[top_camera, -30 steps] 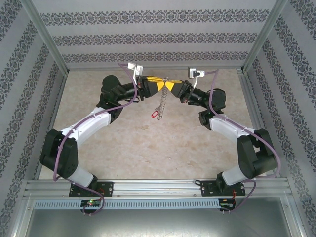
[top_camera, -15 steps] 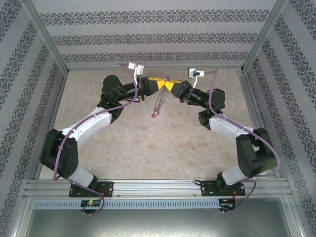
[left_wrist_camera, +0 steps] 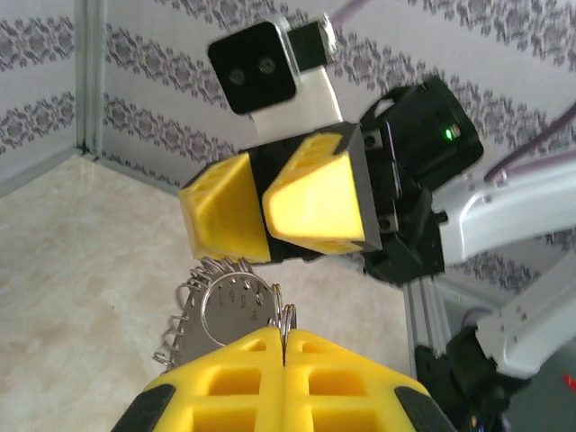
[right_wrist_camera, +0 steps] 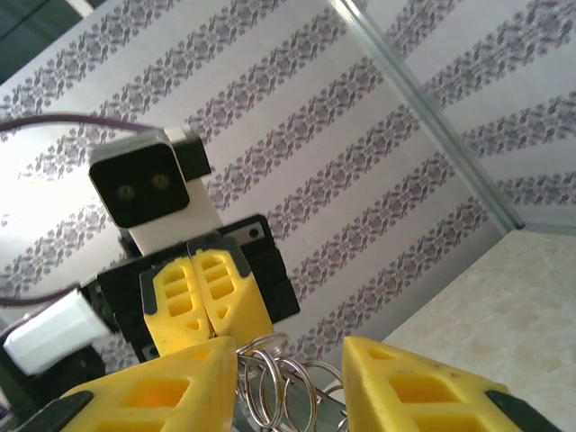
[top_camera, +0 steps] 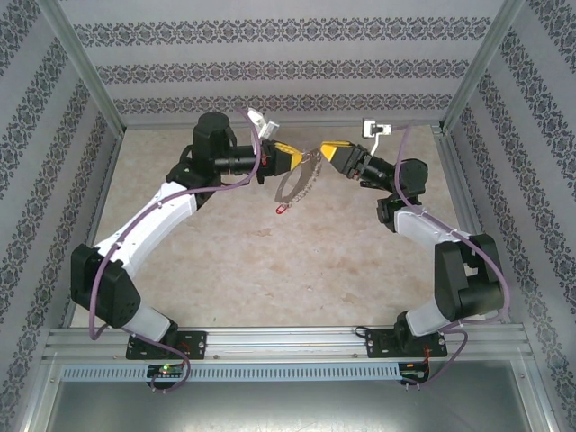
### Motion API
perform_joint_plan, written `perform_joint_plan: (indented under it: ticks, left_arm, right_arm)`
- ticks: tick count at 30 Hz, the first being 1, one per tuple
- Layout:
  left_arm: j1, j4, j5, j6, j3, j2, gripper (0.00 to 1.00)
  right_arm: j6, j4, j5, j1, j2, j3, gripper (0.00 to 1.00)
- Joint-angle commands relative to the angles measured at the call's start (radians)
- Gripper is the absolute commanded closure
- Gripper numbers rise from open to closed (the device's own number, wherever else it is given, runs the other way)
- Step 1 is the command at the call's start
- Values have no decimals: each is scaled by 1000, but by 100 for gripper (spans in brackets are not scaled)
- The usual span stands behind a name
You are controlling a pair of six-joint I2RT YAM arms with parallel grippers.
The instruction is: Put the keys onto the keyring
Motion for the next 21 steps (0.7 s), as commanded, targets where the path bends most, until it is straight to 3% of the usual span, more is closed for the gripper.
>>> perform_joint_plan:
  ticks: [1, 7, 21]
  left_arm:
    - [-9, -274, 50, 218, 94, 3, 100]
    - [-9, -306, 31, 242, 114, 11, 100]
    - [-9, -159, -1, 126, 48, -9, 100]
  right_arm:
    - [9, 29, -100, 18, -13, 36, 66]
    - [-7, 13, -103, 28, -54, 0, 66]
    - [-47, -56, -84, 123, -131, -33, 70]
